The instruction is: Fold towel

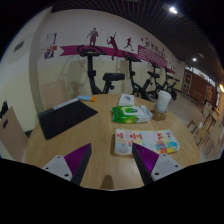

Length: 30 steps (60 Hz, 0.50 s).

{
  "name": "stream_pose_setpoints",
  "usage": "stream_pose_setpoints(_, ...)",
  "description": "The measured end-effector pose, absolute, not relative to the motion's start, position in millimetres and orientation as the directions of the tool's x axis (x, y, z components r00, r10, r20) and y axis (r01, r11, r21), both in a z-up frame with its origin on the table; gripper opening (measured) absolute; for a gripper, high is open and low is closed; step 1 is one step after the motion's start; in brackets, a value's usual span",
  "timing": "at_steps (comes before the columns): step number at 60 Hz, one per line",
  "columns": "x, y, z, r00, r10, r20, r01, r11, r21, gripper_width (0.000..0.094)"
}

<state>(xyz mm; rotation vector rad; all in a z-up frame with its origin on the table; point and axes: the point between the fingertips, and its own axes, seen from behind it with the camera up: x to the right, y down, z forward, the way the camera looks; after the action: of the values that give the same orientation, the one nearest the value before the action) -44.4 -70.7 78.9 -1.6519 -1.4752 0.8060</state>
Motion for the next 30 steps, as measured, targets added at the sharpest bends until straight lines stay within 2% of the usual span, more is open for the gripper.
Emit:
stream_pose_setpoints(18, -134, -41, 16, 0.167, 0.984, 0.056, 0.565, -0.049, -0.824, 0.0855)
stream_pose_setpoints(23, -143, -35, -1, 0.174, 0.982, 0.068, 0.600, -0.051, -0.798, 0.0813)
stream_pose_setpoints(27, -147, -39, -10, 0.167, 0.985, 0.042, 0.608, -0.069, -0.791, 0.0370)
stream_pose_setpoints(30, -147, -18, -10, 0.226, 0.966, 0.124, 0.609, -0.041, -0.792, 0.0039)
